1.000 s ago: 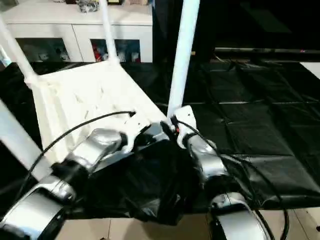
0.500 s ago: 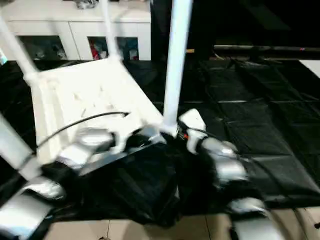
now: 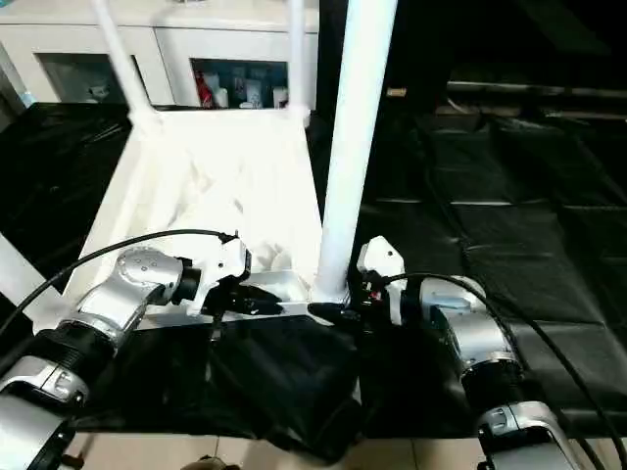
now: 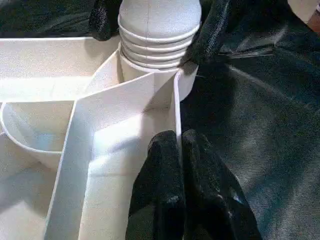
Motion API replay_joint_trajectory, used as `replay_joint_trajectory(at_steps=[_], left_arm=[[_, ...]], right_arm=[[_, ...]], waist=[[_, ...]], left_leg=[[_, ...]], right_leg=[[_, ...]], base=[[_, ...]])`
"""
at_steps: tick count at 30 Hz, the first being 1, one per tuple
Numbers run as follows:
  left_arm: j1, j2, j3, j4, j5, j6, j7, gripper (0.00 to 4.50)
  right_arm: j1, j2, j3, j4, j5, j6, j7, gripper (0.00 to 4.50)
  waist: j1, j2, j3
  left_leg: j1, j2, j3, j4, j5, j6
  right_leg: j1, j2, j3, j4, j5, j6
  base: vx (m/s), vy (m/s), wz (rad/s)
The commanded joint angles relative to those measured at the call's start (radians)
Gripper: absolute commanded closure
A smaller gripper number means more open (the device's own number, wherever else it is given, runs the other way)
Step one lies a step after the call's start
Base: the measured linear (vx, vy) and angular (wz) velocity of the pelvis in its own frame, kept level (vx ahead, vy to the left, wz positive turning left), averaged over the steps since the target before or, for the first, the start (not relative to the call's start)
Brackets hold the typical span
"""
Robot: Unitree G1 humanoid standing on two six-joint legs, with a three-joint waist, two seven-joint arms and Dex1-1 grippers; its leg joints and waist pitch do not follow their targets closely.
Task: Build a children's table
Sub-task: Rotate leg to tighten
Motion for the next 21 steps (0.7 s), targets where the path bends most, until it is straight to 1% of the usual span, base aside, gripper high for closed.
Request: replay_joint_trajectory(at_steps=[1, 3, 5, 6, 7, 8, 9, 10, 11, 13, 14, 15, 16, 17, 18, 19, 20, 21], left_arm=[[0.006, -0.008, 0.001, 0.004, -0.013, -0.013, -0.026, 4.5], [0.006, -0.01, 0.004, 0.005, -0.013, -0.013, -0.029, 4.5], [0.007, -0.012, 0.006, 0.004, -0.013, -0.012, -0.031, 4.5], [0.009, -0.012, 0.007, 0.005, -0.012, -0.014, -0.031, 4.5], [0.009, -0.012, 0.007, 0.005, -0.012, -0.014, -0.031, 4.5], [0.01, -0.015, 0.009, 0.009, -0.01, -0.015, -0.026, 4.5], [0.006, -0.022, 0.013, 0.02, -0.002, -0.028, 0.002, 4.5], [0.0, -0.03, 0.02, 0.036, 0.007, -0.032, 0.039, 4.5], [-0.011, -0.041, 0.027, 0.059, 0.021, -0.028, 0.093, 4.5], [-0.022, -0.05, 0.032, 0.08, 0.035, -0.018, 0.142, 4.5], [-0.04, -0.068, 0.043, 0.115, 0.049, 0.001, 0.214, 4.5], [-0.04, -0.068, 0.043, 0.115, 0.049, 0.001, 0.214, 4.5], [-0.058, -0.094, 0.052, 0.146, 0.06, 0.025, 0.288, 4.5], [-0.074, -0.121, 0.053, 0.17, 0.073, 0.053, 0.348, 4.5], [-0.084, -0.138, 0.055, 0.185, 0.082, 0.066, 0.393, 4.5], [-0.084, -0.138, 0.055, 0.185, 0.082, 0.066, 0.393, 4.5], [-0.103, -0.169, 0.061, 0.209, 0.091, 0.086, 0.456, 4.5], [-0.118, -0.193, 0.069, 0.229, 0.095, 0.098, 0.501, 4.5]], right_arm=[[-0.01, 0.001, -0.002, -0.006, 0.001, 0.003, 0.011, 0.91], [-0.013, 0.006, -0.007, -0.004, 0.01, 0.007, 0.013, 0.91], [-0.011, 0.008, -0.009, -0.005, 0.014, 0.009, 0.015, 1.23], [-0.008, 0.01, -0.01, -0.005, 0.014, 0.009, 0.015, 1.28], [-0.008, 0.01, -0.01, -0.005, 0.014, 0.009, 0.015, 1.28], [-0.002, 0.012, -0.01, -0.001, 0.011, 0.007, 0.012, 1.38], [0.002, 0.017, -0.015, 0.002, 0.012, 0.012, -0.002, 1.52], [0.005, 0.024, -0.022, 0.007, 0.012, 0.016, -0.025, 1.52], [0.007, 0.036, -0.031, 0.018, 0.007, 0.019, -0.064, 1.71], [0.005, 0.046, -0.037, 0.035, -0.006, 0.017, -0.11, 1.73], [-0.001, 0.069, -0.049, 0.07, -0.031, 0.015, -0.208, 1.77], [-0.001, 0.069, -0.049, 0.07, -0.031, 0.015, -0.208, 1.78], [-0.003, 0.102, -0.063, 0.099, -0.047, 0.024, -0.311, 1.79], [-0.002, 0.138, -0.073, 0.118, -0.063, 0.034, -0.414, 1.79], [-0.004, 0.161, -0.081, 0.129, -0.071, 0.044, -0.478, 1.79], [-0.004, 0.161, -0.081, 0.129, -0.071, 0.044, -0.478, 1.8], [-0.014, 0.199, -0.094, 0.15, -0.082, 0.063, -0.587, 1.8], [-0.024, 0.226, -0.105, 0.165, -0.086, 0.079, -0.655, 1.8]], waist=[[-0.003, -0.017, -0.061], [-0.002, -0.019, -0.063], [-0.001, -0.018, -0.065], [-0.001, -0.019, -0.065], [-0.001, -0.019, -0.065], [-0.001, -0.019, -0.065], [-0.001, -0.018, -0.065], [-0.001, -0.018, -0.065], [-0.002, -0.019, -0.062], [-0.005, -0.018, -0.059], [-0.007, -0.019, -0.058], [-0.008, -0.02, -0.057], [-0.012, -0.019, -0.055], [-0.016, -0.018, -0.05], [-0.023, -0.02, -0.048], [-0.024, -0.019, -0.047], [-0.029, -0.013, -0.046], [-0.033, -0.015, -0.044]], left_leg=[[0.024, 0.074, -0.032, -0.071, -0.15, 0.068], [0.022, 0.073, -0.031, -0.068, -0.124, 0.075], [0.021, 0.072, -0.03, -0.066, -0.106, 0.086], [0.02, 0.072, -0.03, -0.065, -0.096, 0.093], [0.02, 0.072, -0.03, -0.065, -0.096, 0.093], [0.019, 0.071, -0.03, -0.064, -0.09, 0.099], [0.019, 0.071, -0.03, -0.064, -0.092, 0.1], [0.02, 0.072, -0.03, -0.065, -0.096, 0.098], [0.021, 0.071, -0.03, -0.065, -0.113, 0.093], [0.025, 0.069, -0.031, -0.068, -0.146, 0.073], [0.026, 0.069, -0.033, -0.07, -0.164, 0.055], [0.026, 0.068, -0.034, -0.072, -0.169, 0.047], [0.029, 0.069, -0.035, -0.075, -0.189, 0.033], [0.03, 0.066, -0.038, -0.078, -0.222, 0.017], [0.034, 0.067, -0.041, -0.081, -0.247, 0.001], [0.037, 0.067, -0.042, -0.082, -0.262, -0.003], [0.042, 0.067, -0.043, -0.082, -0.289, -0.007], [0.043, 0.067, -0.041, -0.083, -0.298, -0.008]], right_leg=[[0.046, -0.085, 0.054, -0.073, -0.2, -0.223], [0.048, -0.085, 0.054, -0.067, -0.153, -0.231], [0.049, -0.085, 0.054, -0.064, -0.122, -0.239], [0.05, -0.085, 0.054, -0.062, -0.104, -0.243], [0.05, -0.085, 0.054, -0.062, -0.104, -0.243], [0.05, -0.084, 0.053, -0.061, -0.095, -0.247], [0.049, -0.084, 0.053, -0.061, -0.099, -0.246], [0.049, -0.084, 0.053, -0.062, -0.104, -0.246], [0.047, -0.084, 0.053, -0.067, -0.13, -0.242], [0.045, -0.086, 0.054, -0.077, -0.196, -0.228], [0.045, -0.087, 0.054, -0.081, -0.238, -0.218], [0.045, -0.087, 0.055, -0.083, -0.258, -0.212], [0.043, -0.087, 0.055, -0.087, -0.295, -0.201], [0.041, -0.089, 0.055, -0.094, -0.352, -0.188], [0.04, -0.09, 0.055, -0.099, -0.399, -0.177], [0.039, -0.09, 0.054, -0.103, -0.422, -0.17], [0.036, -0.091, 0.056, -0.107, -0.447, -0.166], [0.033, -0.089, 0.057, -0.111, -0.455, -0.166]], base=[[0.0, 0.0, 0.0], [0.0, 0.0, 0.0], [0.0, 0.0, 0.0], [0.0, 0.0, 0.0], [0.0, 0.0, 0.0], [0.0, 0.0, 0.0], [0.0, 0.0, 0.0], [0.0, 0.0, 0.0], [0.0, 0.0, 0.0], [0.0, 0.0, 0.0], [0.0, 0.0, 0.0], [0.0, 0.0, 0.0], [0.0, 0.0, 0.0], [0.0, 0.0, 0.0], [0.0, 0.0, 0.0], [0.0, 0.0, 0.0], [0.0, 0.0, 0.0], [0.0, 0.0, 0.0]])
